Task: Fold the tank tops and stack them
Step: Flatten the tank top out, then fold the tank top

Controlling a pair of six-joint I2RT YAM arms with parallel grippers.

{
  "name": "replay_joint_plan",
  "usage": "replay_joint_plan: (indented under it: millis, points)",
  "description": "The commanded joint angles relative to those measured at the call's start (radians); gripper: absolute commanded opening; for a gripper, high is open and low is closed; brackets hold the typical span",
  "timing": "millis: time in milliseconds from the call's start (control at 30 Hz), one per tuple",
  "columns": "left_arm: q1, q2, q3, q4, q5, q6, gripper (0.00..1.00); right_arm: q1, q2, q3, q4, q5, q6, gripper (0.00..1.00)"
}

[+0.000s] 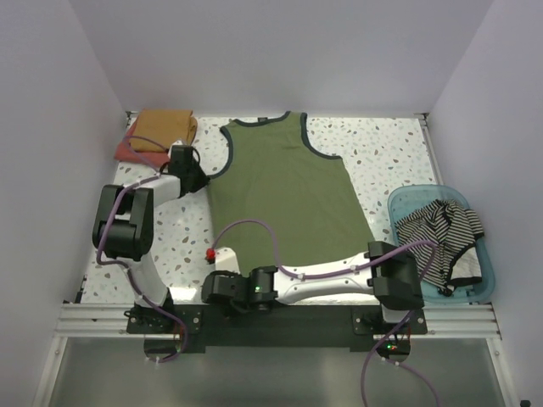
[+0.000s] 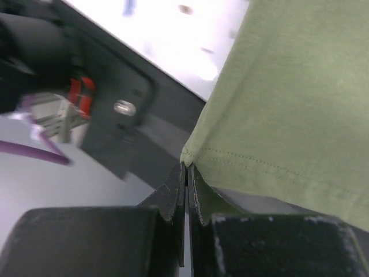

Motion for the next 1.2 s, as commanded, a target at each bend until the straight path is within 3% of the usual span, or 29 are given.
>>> replay_joint_plan:
  millis: [0,200,333,733,1167]
  points:
    - [0.054,-0.090,0.066,-0.100,-0.112,0.039,0.00,0.018,0.084,0.122,0.035,-0.069,-0.019,0.00]
    - [0.079,-0.108,0.131,-0.180,-0.132,0.094,0.00,0.014,0.172,0.249,0.004,-0.084,-0.055,0.00]
    - [0.077,-0.131,0.145,-0.181,-0.120,0.096,0.00,0.003,0.138,0.232,0.004,-0.073,-0.058,0.00]
    - [-0.081,-0.058,0.205,-0.177,-0.124,0.039,0.00,-0.055,-0.191,-0.152,0.110,-0.015,0.034,0.00]
    - [-0.251,0.062,0.327,-0.195,-0.172,-0.005,0.00,-0.055,-0.325,-0.403,0.166,0.040,0.135,0.00]
